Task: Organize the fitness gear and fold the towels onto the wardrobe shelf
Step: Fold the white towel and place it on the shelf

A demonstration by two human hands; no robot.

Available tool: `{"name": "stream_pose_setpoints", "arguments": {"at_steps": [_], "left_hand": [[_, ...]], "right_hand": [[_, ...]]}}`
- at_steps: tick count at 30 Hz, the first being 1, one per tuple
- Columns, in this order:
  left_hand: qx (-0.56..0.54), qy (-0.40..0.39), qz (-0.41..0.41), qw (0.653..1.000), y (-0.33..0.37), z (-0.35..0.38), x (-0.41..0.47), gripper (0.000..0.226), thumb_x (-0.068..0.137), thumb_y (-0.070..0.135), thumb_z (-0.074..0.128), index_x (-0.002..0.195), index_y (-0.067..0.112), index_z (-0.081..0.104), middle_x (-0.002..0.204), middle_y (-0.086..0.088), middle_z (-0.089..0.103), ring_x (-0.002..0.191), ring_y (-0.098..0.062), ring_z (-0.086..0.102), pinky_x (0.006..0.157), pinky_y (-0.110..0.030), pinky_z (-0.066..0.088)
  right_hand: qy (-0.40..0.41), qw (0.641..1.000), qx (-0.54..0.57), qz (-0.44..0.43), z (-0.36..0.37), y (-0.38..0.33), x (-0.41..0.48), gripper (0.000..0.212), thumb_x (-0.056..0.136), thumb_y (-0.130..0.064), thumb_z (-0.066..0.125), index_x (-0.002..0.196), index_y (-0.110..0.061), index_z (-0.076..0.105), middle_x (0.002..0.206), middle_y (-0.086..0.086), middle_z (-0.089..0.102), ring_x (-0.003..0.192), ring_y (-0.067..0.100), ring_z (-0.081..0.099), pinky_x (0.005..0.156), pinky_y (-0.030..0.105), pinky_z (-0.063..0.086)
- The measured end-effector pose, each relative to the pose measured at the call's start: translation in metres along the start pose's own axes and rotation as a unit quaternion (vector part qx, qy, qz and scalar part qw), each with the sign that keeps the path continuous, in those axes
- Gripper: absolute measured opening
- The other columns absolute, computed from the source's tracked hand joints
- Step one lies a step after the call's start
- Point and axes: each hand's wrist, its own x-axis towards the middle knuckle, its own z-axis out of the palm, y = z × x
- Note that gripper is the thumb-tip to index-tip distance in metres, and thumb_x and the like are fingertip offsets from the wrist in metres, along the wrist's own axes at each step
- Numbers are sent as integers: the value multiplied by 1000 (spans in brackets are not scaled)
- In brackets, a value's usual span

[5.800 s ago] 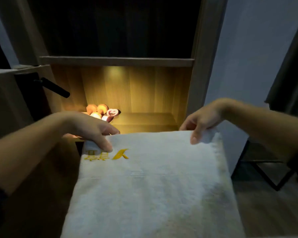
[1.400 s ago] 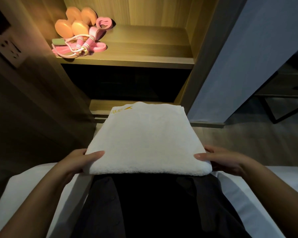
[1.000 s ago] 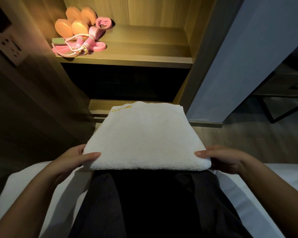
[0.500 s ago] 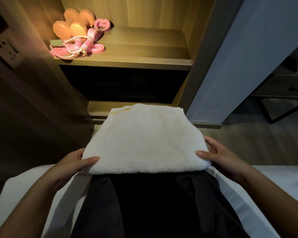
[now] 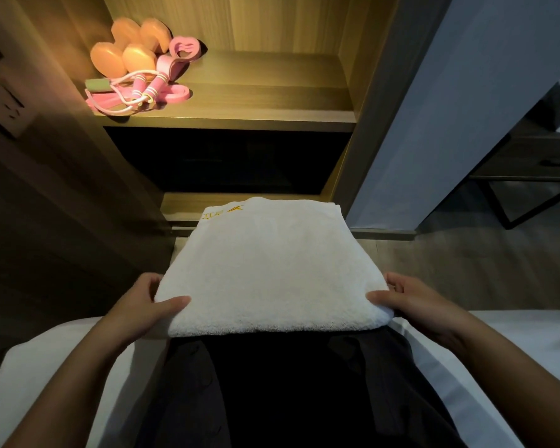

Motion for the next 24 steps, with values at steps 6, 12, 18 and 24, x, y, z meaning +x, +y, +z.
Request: {"name": "stream_pose_setpoints", "arguments": {"at_steps": [6, 12, 18, 24], "left_hand": [[181, 96, 298, 932, 62, 33, -9, 55, 79, 26, 77, 129, 22, 54, 133, 4, 50, 124, -17, 46, 106, -43, 37], [53, -170, 301, 937, 127, 100, -6, 10, 93, 24, 63, 101, 18, 65, 96, 0, 69, 82, -18, 67, 71, -27, 49], [7, -248, 55, 967, 166, 131, 11, 40, 82, 48, 68, 101, 13, 60, 88, -10, 69, 64, -21, 69, 55, -31, 58], [-55, -253, 66, 964, 151, 134, 24, 22, 84, 13, 58, 105, 9, 63, 84, -12, 67, 64, -24, 69, 63, -34, 60]], "right_hand": [[82, 994, -51, -59, 15, -14, -5, 28, 87, -20, 71, 110, -20, 57, 108, 1, 67, 95, 18, 67, 74, 30, 56], [162, 909, -312, -223, 48, -22, -15, 35, 83, -23, 68, 115, -28, 57, 98, -14, 63, 87, 5, 60, 73, 22, 42], [153, 759, -514, -369, 67, -24, -20, 28, 66, -10, 77, 93, -16, 70, 80, 2, 61, 71, 23, 62, 63, 33, 42], [114, 770, -506, -372, 45, -14, -18, 28, 84, -30, 70, 111, -22, 67, 96, -4, 65, 88, 18, 63, 78, 35, 47]]}}
